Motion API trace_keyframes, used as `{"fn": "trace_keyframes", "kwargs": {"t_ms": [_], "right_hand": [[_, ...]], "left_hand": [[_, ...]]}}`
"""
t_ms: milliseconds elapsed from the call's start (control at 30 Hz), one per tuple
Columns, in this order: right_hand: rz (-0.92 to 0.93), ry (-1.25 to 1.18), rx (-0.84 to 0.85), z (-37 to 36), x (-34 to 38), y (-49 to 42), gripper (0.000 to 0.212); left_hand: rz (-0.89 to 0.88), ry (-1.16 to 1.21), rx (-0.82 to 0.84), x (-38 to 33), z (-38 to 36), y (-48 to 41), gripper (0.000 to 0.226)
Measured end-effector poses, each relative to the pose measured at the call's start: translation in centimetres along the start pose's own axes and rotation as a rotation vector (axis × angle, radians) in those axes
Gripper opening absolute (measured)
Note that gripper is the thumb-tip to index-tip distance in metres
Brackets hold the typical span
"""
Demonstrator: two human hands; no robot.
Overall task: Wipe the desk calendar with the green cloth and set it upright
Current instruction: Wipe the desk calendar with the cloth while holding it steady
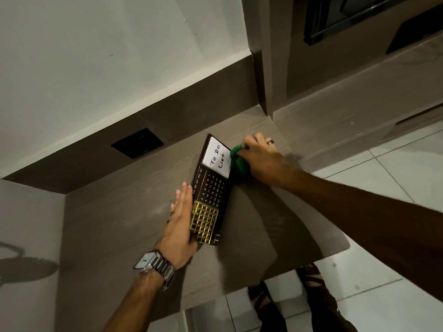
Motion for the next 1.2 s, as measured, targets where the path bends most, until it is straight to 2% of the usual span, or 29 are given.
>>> {"fn": "trace_keyframes", "kwargs": {"t_ms": [67,167,233,300,333,400,500,567,633,700,833,867,900,933,1000,1100,1167,1200], "right_hand": [[0.027,0.023,0.007,-0.3,1.9,0.1,0.037],[0.176,-0.138,0.124,-3.1,10.1,6.1,0.035],[0.384,-0.263,0.213,-4.3,14.7,11.5,0.034],[0.612,-0.221,0.286,-4.1,15.4,13.1,0.045],[0.651,-0.236,0.275,-4.0,14.6,12.5,0.049],[0.569,-0.296,0.178,-3.2,11.3,8.5,0.043],[0.128,-0.401,-0.031,-0.6,3.5,1.7,0.031],[-0.175,-0.456,-0.161,0.1,-0.9,0.0,0.039],[-0.25,-0.42,-0.253,-0.4,-0.5,1.0,0.056],[-0.117,-0.426,-0.19,-2.0,3.5,4.3,0.061],[0.568,-0.333,0.065,-5.0,10.7,13.0,0.087],[0.663,-0.322,0.092,-5.0,10.4,13.3,0.087],[0.683,-0.331,0.075,-4.5,9.6,12.7,0.082],[0.607,-0.395,0.042,-3.6,8.2,11.1,0.073],[0.284,-0.548,-0.095,-1.3,4.0,6.9,0.055],[-0.144,-0.544,-0.252,1.4,-1.3,2.4,0.067],[-0.191,-0.613,-0.302,1.5,0.1,2.3,0.075],[-0.121,-0.652,-0.3,1.0,2.1,2.9,0.078]], "left_hand": [[0.003,0.0,0.001,0.1,0.0,0.0,0.121],[0.013,-0.001,-0.009,0.1,-0.1,-0.1,0.12],[0.016,-0.007,-0.01,0.0,-0.1,0.0,0.12],[0.014,-0.004,-0.004,0.0,-0.1,0.0,0.12],[0.015,-0.002,-0.003,0.0,0.0,0.0,0.12],[0.017,0.001,-0.007,-0.1,0.1,0.0,0.119],[0.027,0.012,-0.003,-0.3,0.1,0.0,0.118],[0.032,0.023,-0.003,-0.2,0.1,0.0,0.118],[0.032,0.027,-0.005,-0.1,0.2,-0.1,0.119],[0.032,0.021,-0.006,-0.1,0.1,-0.1,0.119],[0.021,0.034,-0.017,0.1,0.0,0.0,0.118],[0.021,0.04,-0.015,0.1,0.1,0.0,0.118],[0.022,0.038,-0.01,0.1,0.1,0.1,0.118],[0.022,0.033,-0.006,0.1,0.0,0.0,0.119],[0.03,0.032,-0.008,0.1,0.1,0.1,0.119],[0.046,0.047,-0.008,-0.1,0.1,0.1,0.119],[0.066,0.06,-0.001,-0.2,0.2,0.1,0.117],[0.073,0.074,0.002,-0.3,0.3,0.1,0.116]]}}
Point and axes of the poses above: each hand's wrist, its own y-axis away from the middle knuckle, its own z-axis out of the back of the hand, x = y × z, the point moved 3 cm from there along -y, towards the middle knuckle, and after that the axes turned 2 degrees about z, right-handed, at the moved point
